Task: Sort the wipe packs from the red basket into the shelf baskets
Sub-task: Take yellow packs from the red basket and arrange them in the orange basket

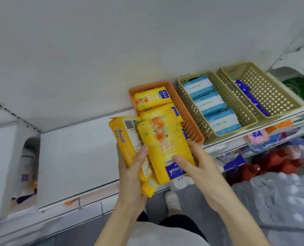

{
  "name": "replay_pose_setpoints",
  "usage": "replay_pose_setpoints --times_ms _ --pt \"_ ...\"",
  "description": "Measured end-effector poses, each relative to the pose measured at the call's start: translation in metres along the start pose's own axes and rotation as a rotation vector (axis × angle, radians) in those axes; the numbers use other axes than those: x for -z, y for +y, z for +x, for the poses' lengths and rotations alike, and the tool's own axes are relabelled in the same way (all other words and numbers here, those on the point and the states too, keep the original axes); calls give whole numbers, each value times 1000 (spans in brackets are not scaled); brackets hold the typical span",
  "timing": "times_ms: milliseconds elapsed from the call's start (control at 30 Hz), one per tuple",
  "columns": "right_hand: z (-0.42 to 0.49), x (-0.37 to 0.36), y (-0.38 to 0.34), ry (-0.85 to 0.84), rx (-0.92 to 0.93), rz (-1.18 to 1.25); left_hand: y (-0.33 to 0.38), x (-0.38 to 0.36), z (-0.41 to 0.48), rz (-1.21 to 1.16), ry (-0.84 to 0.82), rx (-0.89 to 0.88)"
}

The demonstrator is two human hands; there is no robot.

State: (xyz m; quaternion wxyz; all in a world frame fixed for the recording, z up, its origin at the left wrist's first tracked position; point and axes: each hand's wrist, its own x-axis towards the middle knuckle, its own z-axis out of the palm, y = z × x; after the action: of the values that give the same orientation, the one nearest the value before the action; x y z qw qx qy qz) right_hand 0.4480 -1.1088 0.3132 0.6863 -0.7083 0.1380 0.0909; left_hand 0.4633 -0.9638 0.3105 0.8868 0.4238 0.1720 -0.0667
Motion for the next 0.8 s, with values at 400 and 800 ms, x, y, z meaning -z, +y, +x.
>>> replay_pose_setpoints --times_ms 400,800 --pt "130 110 -40 -447 147 -539 -21 -9 -5 -162 429 3" --pt "211 51 -20 -879 174 -1231 -32 3 -29 -217 513 23"
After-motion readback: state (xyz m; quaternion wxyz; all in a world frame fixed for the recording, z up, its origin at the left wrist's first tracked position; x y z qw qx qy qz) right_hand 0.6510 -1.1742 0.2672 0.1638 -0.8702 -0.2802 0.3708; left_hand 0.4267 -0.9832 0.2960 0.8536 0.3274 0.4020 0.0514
